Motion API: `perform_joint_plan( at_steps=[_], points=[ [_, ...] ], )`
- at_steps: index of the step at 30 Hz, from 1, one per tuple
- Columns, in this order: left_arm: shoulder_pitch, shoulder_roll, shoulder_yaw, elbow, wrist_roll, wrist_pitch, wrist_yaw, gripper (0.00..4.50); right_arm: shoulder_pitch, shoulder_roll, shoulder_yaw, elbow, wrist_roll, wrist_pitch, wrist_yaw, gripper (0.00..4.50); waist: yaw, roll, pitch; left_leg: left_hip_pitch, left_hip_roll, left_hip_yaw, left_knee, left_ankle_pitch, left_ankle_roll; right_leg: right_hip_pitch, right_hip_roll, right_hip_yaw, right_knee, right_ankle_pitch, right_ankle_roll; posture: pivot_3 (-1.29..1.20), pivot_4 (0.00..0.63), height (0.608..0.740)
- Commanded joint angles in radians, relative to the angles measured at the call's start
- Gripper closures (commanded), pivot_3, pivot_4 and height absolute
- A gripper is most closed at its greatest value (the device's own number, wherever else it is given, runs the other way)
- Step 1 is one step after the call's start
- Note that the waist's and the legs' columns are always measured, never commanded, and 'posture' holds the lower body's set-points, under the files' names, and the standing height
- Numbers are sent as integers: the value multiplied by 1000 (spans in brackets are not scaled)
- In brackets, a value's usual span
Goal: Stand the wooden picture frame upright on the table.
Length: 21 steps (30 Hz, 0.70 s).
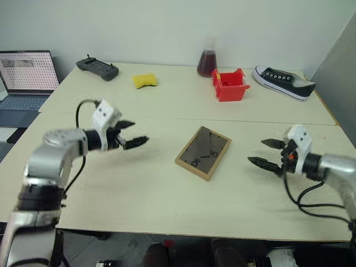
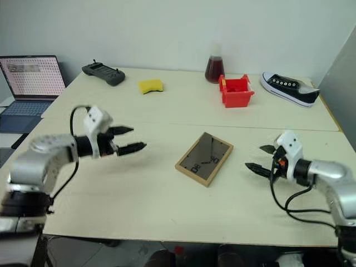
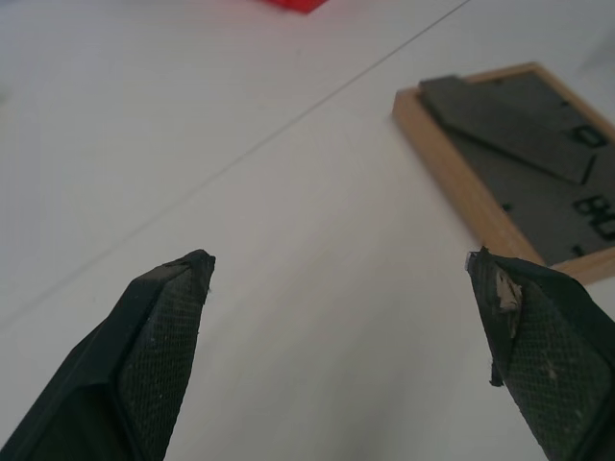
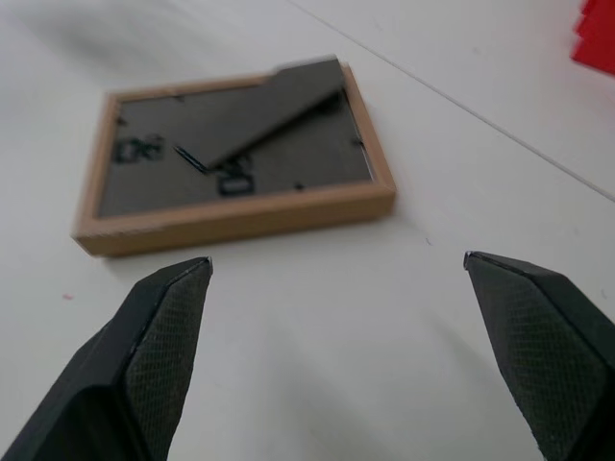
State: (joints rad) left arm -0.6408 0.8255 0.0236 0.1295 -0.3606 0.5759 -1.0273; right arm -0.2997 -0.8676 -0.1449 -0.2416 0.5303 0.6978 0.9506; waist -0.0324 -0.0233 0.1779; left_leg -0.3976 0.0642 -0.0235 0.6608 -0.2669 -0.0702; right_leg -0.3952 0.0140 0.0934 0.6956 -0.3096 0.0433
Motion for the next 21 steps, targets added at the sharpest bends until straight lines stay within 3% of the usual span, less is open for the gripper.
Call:
perform_joint_plan(
  at_steps=[1, 5, 9, 11, 12, 17, 21],
  points=[
    [-18, 16, -50, 64, 56, -74, -56, 0, -26, -37, -1, 6, 27, 24, 54, 43, 0, 0, 0, 0, 0, 0, 0, 0, 1, 0, 0, 0, 0, 0, 0, 0, 150, 740],
    [-48, -1, -66, 93, 68, -104, -87, 0, -37, -44, 9, 43, -16, -12, 49, 43, 0, -1, 1, -4, 0, 0, 2, -1, 2, -4, 0, 1, 1, 0, 0, 0, 150, 740],
    [-67, -65, -77, 146, 110, -157, -26, 0, -44, 36, 4, 90, -88, -69, -81, 43, 1, -1, 1, -4, 0, 0, 2, -1, 2, -4, 0, 0, 1, 0, 0, 0, 150, 740],
    [-84, -122, -89, 178, 139, -186, 30, 347, -52, 92, 17, 113, -118, -68, -157, 0, 1, -1, 0, -4, 0, 1, 2, -1, 2, -4, 0, 1, 1, 0, 0, 0, 150, 740],
    [-89, -146, -93, 188, 144, -192, 42, 431, -53, 111, 28, 118, -132, -69, -177, 395, 1, -1, 0, -4, 0, 1, 2, -1, 1, -4, 0, 1, 2, 0, 0, 0, 150, 740],
    [-120, -288, -135, 287, 225, -265, 162, 1441, -75, 237, 111, 163, -216, -87, -291, 1412, 2, -1, 0, -5, 0, 1, 3, -1, 1, -6, -1, 1, 2, 0, 0, 0, 150, 740],
    [-141, -372, -174, 341, 281, -303, 231, 2404, -116, 322, 197, 217, -293, -108, -352, 2491, -2, -1, 0, -6, 0, 2, 2, -1, 1, -9, 0, 3, 4, 0, 0, 0, 150, 740]
  ],
)
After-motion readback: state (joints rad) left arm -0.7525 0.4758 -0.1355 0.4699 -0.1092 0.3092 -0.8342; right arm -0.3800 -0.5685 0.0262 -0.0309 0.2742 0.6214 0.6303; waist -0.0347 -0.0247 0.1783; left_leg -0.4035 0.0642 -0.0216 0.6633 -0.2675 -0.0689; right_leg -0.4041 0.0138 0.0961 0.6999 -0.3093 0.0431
